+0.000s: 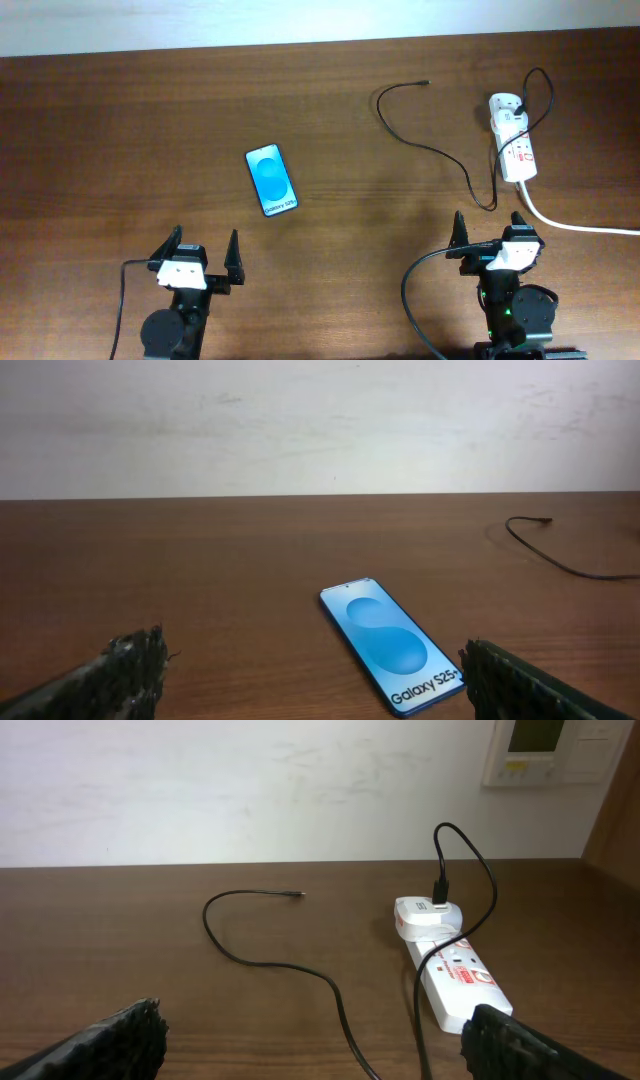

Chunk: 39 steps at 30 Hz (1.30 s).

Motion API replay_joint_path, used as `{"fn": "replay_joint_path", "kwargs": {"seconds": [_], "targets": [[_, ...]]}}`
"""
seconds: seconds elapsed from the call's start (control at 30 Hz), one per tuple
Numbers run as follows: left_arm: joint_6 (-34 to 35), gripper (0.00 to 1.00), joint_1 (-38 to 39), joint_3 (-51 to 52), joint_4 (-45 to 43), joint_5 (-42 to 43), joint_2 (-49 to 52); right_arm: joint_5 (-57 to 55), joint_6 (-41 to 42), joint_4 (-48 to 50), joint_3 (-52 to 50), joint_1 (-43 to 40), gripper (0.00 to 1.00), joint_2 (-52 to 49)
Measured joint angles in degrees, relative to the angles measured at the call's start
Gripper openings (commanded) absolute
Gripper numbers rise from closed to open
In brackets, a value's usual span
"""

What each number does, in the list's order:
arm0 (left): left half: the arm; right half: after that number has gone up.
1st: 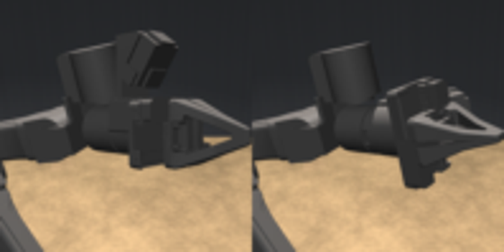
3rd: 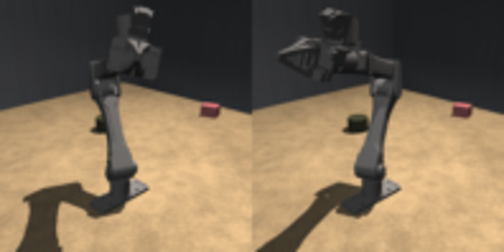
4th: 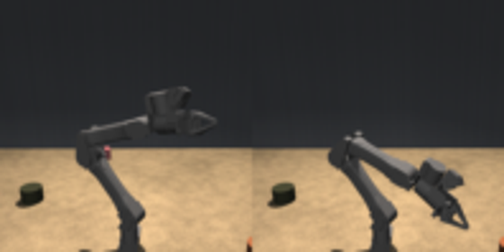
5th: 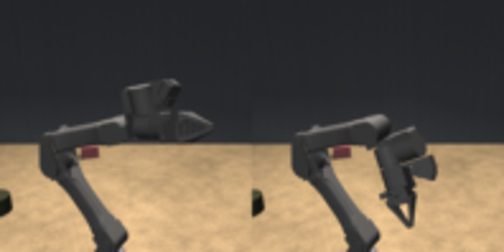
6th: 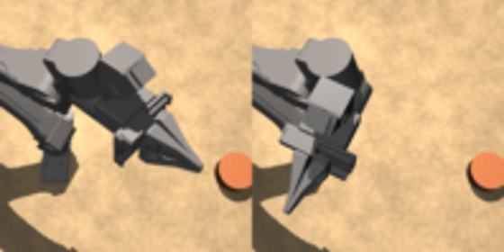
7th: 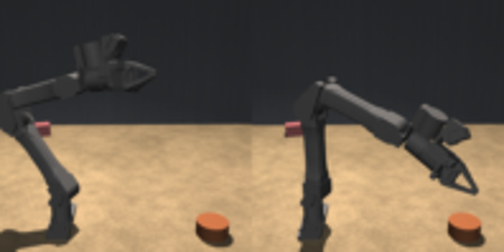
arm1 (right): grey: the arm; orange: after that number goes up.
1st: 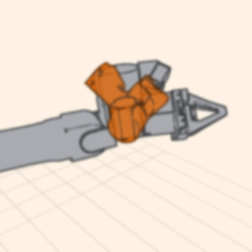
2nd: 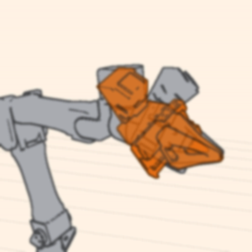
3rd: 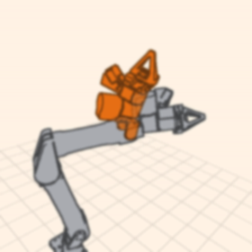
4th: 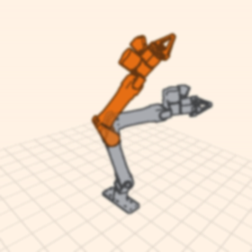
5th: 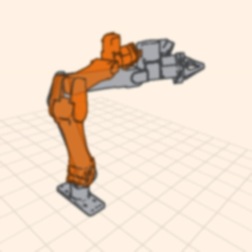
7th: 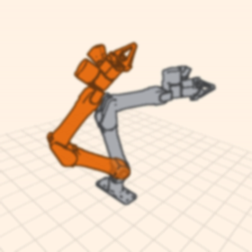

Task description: Plug charger to phone and switch on socket

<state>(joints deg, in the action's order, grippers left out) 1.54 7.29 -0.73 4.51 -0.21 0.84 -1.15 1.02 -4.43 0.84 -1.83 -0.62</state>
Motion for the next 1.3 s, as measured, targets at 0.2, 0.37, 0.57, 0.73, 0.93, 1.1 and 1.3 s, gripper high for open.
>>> {"fn": "replay_joint_path", "kwargs": {"seconds": [0.2, 0.37, 0.57, 0.73, 0.93, 1.1, 1.3], "targets": [[0.0, 0.99, 0.0, 0.0, 0.0, 0.0, 0.0, 0.0, 0.02, 0.0, 0.0, 0.0, 0.98, 0.0], [0.0, 0.99, 0.0, 0.0, 0.0, 0.0, 0.0, 0.0, 0.02, 0.0, 0.0, 0.0, 0.98, 0.0], [0.0, 0.99, 0.0, 0.0, 0.0, 0.0, 0.0, -0.02, 0.0, 0.0, 0.0, 0.0, 0.98, 0.0], [0.0, 0.99, 0.0, 0.0, 0.0, 0.0, 0.0, 0.0, 0.04, 0.0, 0.0, 0.0, 0.98, 0.0], [0.0, 0.99, 0.0, 0.0, 0.0, 0.0, 0.0, 0.0, 0.02, 0.0, 0.0, 0.0, 0.98, 0.0], [0.0, 0.99, 0.0, 0.0, 0.0, -0.02, 0.0, 0.0, -0.02, 0.0, 0.0, 0.0, 0.98, 0.0], [1.57, 0.99, 0.0, -0.35, 1.57, 0.17, 0.0, 0.0, 0.02, 0.0, 0.0, 0.0, 0.98, 0.0]]}}
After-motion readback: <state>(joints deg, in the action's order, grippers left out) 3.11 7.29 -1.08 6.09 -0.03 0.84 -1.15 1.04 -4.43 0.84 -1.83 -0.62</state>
